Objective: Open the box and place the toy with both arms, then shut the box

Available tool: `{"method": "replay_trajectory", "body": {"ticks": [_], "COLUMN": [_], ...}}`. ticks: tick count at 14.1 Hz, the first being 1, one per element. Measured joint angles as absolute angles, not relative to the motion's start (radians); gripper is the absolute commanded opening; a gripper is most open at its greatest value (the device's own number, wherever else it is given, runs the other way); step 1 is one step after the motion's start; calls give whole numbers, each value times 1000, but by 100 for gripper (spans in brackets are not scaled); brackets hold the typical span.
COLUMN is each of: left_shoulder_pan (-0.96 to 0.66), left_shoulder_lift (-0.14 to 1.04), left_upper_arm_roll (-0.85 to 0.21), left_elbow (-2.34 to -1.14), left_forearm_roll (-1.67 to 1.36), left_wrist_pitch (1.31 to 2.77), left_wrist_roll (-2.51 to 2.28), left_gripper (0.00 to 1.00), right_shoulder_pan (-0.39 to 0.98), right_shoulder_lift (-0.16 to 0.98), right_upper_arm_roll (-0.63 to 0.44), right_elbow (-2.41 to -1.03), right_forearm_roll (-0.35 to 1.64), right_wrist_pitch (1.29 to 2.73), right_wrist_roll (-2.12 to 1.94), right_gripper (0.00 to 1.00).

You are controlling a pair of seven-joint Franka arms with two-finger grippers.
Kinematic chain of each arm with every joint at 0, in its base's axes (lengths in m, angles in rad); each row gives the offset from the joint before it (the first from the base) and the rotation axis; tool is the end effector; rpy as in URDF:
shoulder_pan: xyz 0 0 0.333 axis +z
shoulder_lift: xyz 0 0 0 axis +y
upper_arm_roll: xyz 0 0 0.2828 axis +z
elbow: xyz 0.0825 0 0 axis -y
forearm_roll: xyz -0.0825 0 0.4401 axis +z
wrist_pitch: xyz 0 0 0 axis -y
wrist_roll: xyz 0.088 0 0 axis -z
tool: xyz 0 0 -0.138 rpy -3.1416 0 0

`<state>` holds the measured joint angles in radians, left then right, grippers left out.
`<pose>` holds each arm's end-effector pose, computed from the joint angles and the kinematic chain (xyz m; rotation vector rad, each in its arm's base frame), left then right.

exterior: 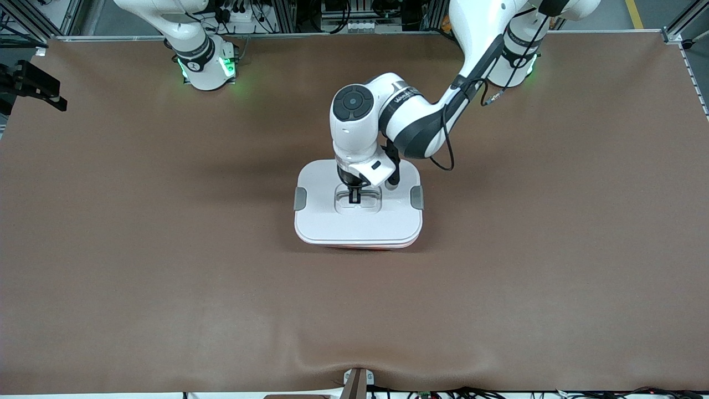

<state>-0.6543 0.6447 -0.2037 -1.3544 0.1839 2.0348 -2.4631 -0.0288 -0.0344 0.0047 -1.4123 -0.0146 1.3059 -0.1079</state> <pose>0.5288 -0.5522 0.2744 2.1847 2.1821 0.0632 0.5665 -0.0159 0.6399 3.1274 0.1259 -0.1140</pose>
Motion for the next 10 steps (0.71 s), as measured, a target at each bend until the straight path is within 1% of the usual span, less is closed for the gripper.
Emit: {"method": "replay_trajectory", "body": {"ticks": [10], "left_shoulder_pan": [-653], "left_shoulder_lift": [645], "left_upper_arm_roll": [-204], "left_elbow": [-1354], "left_forearm_roll": [184], "left_wrist_pitch": [2035], "left_wrist_roll": [-2434], "left_gripper": [0], "right_shoulder_pan": [-29], "right_shoulder_lift": [-34], "right_upper_arm_roll": [5], "right_elbow": [-1413], "right_forearm_roll": [-13], "right_wrist_pitch": [1306], "right_wrist_roll": [-108], "right_gripper": [100]}}
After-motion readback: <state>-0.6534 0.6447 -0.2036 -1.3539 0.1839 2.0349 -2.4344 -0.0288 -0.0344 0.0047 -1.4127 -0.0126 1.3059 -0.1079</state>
